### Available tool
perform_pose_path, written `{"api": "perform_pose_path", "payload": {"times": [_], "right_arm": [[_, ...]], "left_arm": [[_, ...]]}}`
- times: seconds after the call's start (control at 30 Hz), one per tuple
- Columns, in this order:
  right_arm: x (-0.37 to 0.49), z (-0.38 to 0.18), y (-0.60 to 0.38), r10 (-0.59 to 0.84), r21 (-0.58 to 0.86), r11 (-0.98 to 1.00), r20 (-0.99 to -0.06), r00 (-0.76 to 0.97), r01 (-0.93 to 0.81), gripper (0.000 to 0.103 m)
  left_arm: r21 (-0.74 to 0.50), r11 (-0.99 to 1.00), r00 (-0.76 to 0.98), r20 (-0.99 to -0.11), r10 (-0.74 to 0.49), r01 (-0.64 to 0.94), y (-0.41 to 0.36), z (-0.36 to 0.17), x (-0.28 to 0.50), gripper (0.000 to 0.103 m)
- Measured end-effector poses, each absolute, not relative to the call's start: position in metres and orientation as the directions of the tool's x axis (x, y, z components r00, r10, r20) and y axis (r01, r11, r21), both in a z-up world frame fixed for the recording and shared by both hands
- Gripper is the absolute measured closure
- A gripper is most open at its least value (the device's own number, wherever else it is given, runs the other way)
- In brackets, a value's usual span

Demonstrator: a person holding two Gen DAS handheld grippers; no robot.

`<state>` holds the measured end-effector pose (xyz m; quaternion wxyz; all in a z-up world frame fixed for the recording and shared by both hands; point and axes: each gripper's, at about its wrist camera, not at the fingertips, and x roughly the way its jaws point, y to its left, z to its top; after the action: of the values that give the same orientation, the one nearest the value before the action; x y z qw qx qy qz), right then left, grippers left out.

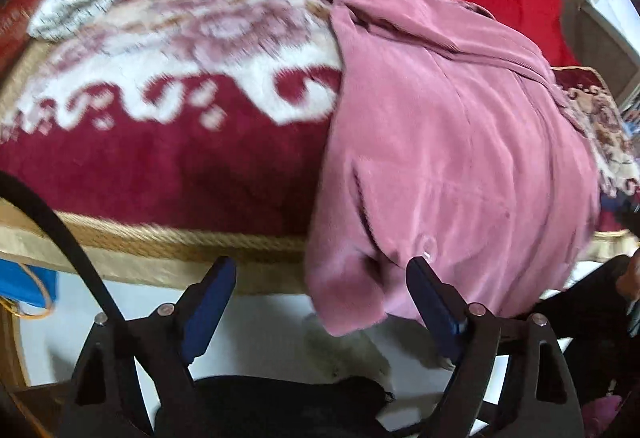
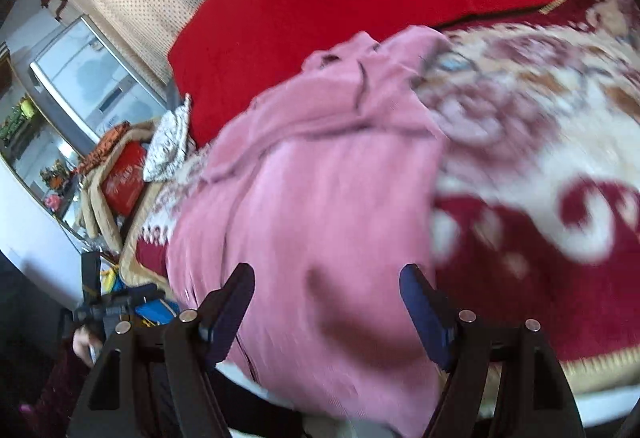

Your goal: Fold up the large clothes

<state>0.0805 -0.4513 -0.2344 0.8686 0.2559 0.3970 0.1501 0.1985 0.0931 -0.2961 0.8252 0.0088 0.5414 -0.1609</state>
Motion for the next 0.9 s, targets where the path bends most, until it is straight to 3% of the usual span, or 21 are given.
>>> {"api": "perform_pose_path", "payload": {"times": [0.23, 0.47, 0.5, 0.53, 0.6, 0.67, 0.7, 0.77, 0.83, 0.87, 0.9], "right_arm": [[0.053, -0.269, -0.466, 0.440, 0.512, 0.859, -0.757, 0.483, 0.020, 0.025], [0.073, -0.305, -0.442, 0.448, 0.491, 0.871, -0.799, 0.401, 0.007, 0.023], [0.075, -0.308, -0.436, 0.443, 0.482, 0.876, -0.805, 0.394, -0.001, 0.023], [0.075, -0.309, -0.428, 0.442, 0.473, 0.881, -0.809, 0.388, -0.018, 0.023], [0.071, -0.306, -0.418, 0.465, 0.480, 0.874, -0.788, 0.402, -0.070, 0.034], [0.069, -0.300, -0.407, 0.466, 0.462, 0.879, -0.783, 0.411, -0.118, 0.056], [0.068, -0.299, -0.403, 0.450, 0.438, 0.889, -0.791, 0.414, -0.129, 0.058], [0.069, -0.301, -0.400, 0.432, 0.421, 0.899, -0.802, 0.412, -0.122, 0.059], [0.074, -0.308, -0.401, 0.431, 0.436, 0.897, -0.817, 0.383, -0.081, 0.054], [0.076, -0.311, -0.399, 0.422, 0.433, 0.899, -0.826, 0.374, -0.059, 0.043], [0.080, -0.315, -0.397, 0.418, 0.435, 0.900, -0.835, 0.358, -0.036, 0.041]], "left_arm": [[-0.298, 0.935, 0.237, -0.910, -0.339, 0.193, 0.103, -0.327, 0.212, 0.016], [-0.348, 0.901, 0.228, -0.884, -0.407, 0.259, 0.093, -0.339, 0.217, 0.016], [-0.356, 0.895, 0.235, -0.877, -0.420, 0.269, 0.093, -0.339, 0.217, 0.027], [-0.370, 0.884, 0.236, -0.867, -0.438, 0.285, 0.092, -0.340, 0.217, 0.053], [-0.377, 0.877, 0.219, -0.867, -0.447, 0.297, 0.087, -0.344, 0.217, 0.073], [-0.366, 0.875, 0.229, -0.866, -0.445, 0.316, 0.084, -0.343, 0.214, 0.073], [-0.360, 0.874, 0.230, -0.866, -0.443, 0.328, 0.082, -0.344, 0.212, 0.073], [-0.354, 0.877, 0.229, -0.870, -0.436, 0.325, 0.081, -0.344, 0.211, 0.066], [-0.345, 0.896, 0.206, -0.890, -0.408, 0.280, 0.079, -0.347, 0.215, 0.025], [-0.336, 0.907, 0.198, -0.900, -0.389, 0.253, 0.082, -0.351, 0.219, 0.023], [-0.344, 0.907, 0.192, -0.899, -0.393, 0.242, 0.083, -0.353, 0.220, 0.023]]}}
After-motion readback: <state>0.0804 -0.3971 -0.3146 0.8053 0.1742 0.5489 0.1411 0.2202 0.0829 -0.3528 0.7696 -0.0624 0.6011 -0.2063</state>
